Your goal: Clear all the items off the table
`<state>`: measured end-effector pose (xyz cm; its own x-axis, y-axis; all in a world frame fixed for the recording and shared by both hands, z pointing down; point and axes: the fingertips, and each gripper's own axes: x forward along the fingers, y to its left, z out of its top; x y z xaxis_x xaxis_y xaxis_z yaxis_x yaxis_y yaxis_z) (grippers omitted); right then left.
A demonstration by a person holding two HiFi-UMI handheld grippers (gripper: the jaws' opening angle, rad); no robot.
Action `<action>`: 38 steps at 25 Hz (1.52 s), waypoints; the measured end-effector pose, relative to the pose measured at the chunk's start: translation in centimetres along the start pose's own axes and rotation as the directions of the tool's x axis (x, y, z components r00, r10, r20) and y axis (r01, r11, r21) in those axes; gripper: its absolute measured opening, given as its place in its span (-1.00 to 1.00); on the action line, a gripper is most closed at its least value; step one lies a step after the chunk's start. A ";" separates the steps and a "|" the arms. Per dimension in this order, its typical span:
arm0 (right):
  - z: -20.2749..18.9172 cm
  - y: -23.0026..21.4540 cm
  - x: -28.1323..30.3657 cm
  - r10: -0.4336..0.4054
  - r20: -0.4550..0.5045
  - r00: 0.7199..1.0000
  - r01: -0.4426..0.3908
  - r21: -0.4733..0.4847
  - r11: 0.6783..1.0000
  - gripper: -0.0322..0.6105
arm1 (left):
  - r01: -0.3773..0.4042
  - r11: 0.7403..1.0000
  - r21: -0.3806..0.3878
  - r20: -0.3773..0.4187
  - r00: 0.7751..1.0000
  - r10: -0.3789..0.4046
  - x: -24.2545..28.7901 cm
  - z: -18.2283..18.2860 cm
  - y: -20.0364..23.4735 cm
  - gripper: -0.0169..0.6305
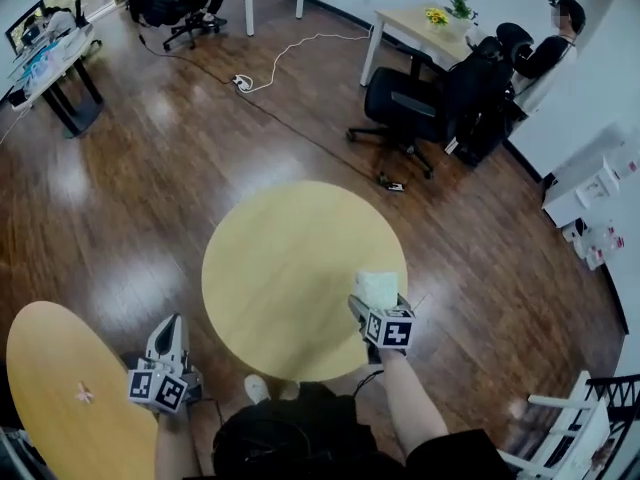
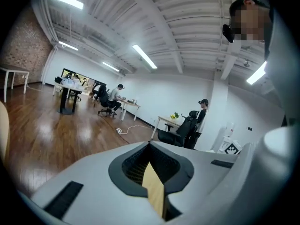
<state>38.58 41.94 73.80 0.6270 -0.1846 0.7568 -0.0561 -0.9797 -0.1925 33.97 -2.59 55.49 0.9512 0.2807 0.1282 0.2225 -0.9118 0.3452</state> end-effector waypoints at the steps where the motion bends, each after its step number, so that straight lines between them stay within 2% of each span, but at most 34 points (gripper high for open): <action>1: -0.8 -0.1 0.6 0.001 -0.025 1.000 -0.001 0.004 1.000 0.64 | -0.010 1.000 -0.022 -0.001 1.000 0.010 -0.1 -0.3 0.0 -0.95; 3: -2.1 -0.4 1.7 -0.003 -0.063 0.998 0.003 0.005 1.000 0.64 | -0.026 0.999 -0.044 0.003 1.000 0.026 -0.2 -0.4 -0.1 -0.95; 6: -3.5 -1.3 3.1 -0.033 -0.111 0.993 0.034 0.004 0.999 0.64 | -0.053 0.998 -0.029 -0.013 0.999 0.052 -1.2 -0.5 0.1 -0.95; 10: -3.6 -1.1 2.9 0.005 -0.135 0.991 0.002 0.055 0.998 0.65 | -0.142 0.990 -0.005 -0.055 0.988 0.141 -4.7 -0.3 1.4 -0.95; 13: -3.8 -1.0 3.3 0.020 -0.193 0.981 -0.007 0.064 0.998 0.68 | -0.183 0.983 -0.017 -0.053 0.982 0.182 -6.7 -0.1 2.1 -0.95; 17: -3.3 -1.6 4.2 -0.024 -0.218 0.976 0.026 0.003 1.000 0.81 | -0.179 0.984 -0.021 -0.020 0.984 0.178 -6.9 0.2 1.7 -0.95; 19: -2.5 -1.8 3.8 -0.080 -0.167 0.983 0.069 -0.068 0.995 0.88 | -0.167 0.986 -0.014 0.004 0.986 0.167 -6.7 0.5 1.4 -0.95; 21: -1.2 -1.1 2.6 -0.090 -0.088 0.992 0.082 -0.091 0.992 0.88 | -0.163 0.987 -0.004 0.030 0.986 0.163 -6.8 1.2 1.6 -0.95; 25: 2.1 0.8 -0.6 0.000 0.052 0.999 0.002 -0.030 1.000 0.88 | -0.167 0.986 -0.010 0.073 0.983 0.167 -6.9 2.4 1.9 -0.95; 28: 5.8 1.4 -3.6 0.028 0.196 0.980 -0.030 0.007 1.000 0.85 | -0.163 0.986 -0.030 0.111 0.980 0.165 -6.6 3.0 1.8 -0.95; 30: 8.1 2.0 -6.1 0.035 0.308 0.951 -0.041 0.013 0.999 0.66 | -0.153 0.987 -0.052 0.136 0.978 0.159 -6.7 3.3 1.7 -0.95; 31: 9.1 2.5 -7.5 0.045 0.367 0.929 -0.050 0.003 0.999 0.64 | -0.149 0.987 -0.059 0.147 0.977 0.156 -6.9 3.5 1.6 -0.95; 32: 10.0 3.2 -8.9 0.062 0.427 0.902 -0.061 -0.016 0.998 0.37 | -0.147 0.987 -0.061 0.158 0.975 0.155 -7.0 3.6 1.6 -0.95; 33: 10.9 4.1 -10.1 0.087 0.483 0.871 -0.075 -0.044 0.996 -0.05 | -0.148 0.987 -0.061 0.167 0.973 0.156 -7.1 3.8 1.7 -0.95; 34: 11.5 5.1 -11.1 0.113 0.526 0.843 -0.086 -0.076 0.993 -0.57 | -0.151 0.987 -0.060 0.176 0.971 0.160 -7.3 4.0 1.9 -0.95; 35: 11.8 6.0 -11.6 0.133 0.551 0.824 -0.088 -0.109 0.990 -0.89 | -0.155 0.986 -0.060 0.185 0.969 0.164 -7.5 4.2 2.1 -0.95; 38: 12.0 8.0 -12.4 0.155 0.575 0.803 -0.052 -0.190 0.980 -0.89 | -0.165 0.985 -0.054 0.214 0.961 0.173 -8.4 4.6 2.4 -0.95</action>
<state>39.63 37.31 55.38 0.9419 -0.2547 0.2189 -0.2356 -0.9656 -0.1096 27.45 -8.49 50.93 0.9987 0.0481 -0.0156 0.0504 -0.9280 0.3693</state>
